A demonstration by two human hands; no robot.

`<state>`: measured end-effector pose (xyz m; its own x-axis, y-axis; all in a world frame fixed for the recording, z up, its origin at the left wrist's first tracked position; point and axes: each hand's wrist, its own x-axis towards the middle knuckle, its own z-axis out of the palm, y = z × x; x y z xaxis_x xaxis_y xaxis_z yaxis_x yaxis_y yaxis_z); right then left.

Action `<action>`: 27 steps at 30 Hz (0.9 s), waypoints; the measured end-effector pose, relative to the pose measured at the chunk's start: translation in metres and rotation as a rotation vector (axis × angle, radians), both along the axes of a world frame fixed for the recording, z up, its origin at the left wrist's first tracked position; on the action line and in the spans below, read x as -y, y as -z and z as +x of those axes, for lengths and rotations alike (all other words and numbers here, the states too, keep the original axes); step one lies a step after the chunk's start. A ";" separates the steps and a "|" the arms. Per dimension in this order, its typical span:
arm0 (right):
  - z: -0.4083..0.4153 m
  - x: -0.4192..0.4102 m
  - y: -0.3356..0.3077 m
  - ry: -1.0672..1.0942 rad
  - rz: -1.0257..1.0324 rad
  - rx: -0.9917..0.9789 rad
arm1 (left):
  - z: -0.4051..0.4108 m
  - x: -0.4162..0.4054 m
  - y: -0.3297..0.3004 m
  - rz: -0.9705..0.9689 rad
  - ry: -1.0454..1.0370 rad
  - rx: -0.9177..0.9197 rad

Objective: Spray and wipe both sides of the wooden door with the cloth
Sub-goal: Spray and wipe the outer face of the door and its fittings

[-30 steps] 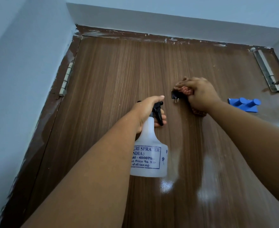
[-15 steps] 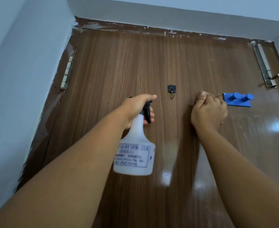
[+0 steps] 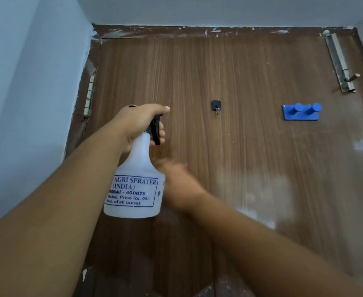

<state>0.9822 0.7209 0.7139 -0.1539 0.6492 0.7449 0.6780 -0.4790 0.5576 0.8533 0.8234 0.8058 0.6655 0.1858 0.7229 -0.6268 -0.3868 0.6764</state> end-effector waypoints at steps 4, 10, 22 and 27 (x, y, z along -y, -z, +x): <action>0.063 0.139 -0.049 0.222 0.814 0.108 | 0.013 0.010 0.008 -0.012 -0.013 -0.019; 0.054 0.164 0.002 0.334 1.531 -0.340 | 0.020 0.027 0.018 0.055 0.063 -0.040; 0.037 0.169 0.040 0.160 0.574 0.107 | 0.036 0.101 0.036 0.115 0.213 -0.036; 0.070 0.333 0.040 0.315 1.449 -0.165 | 0.038 0.113 0.054 0.138 0.264 -0.037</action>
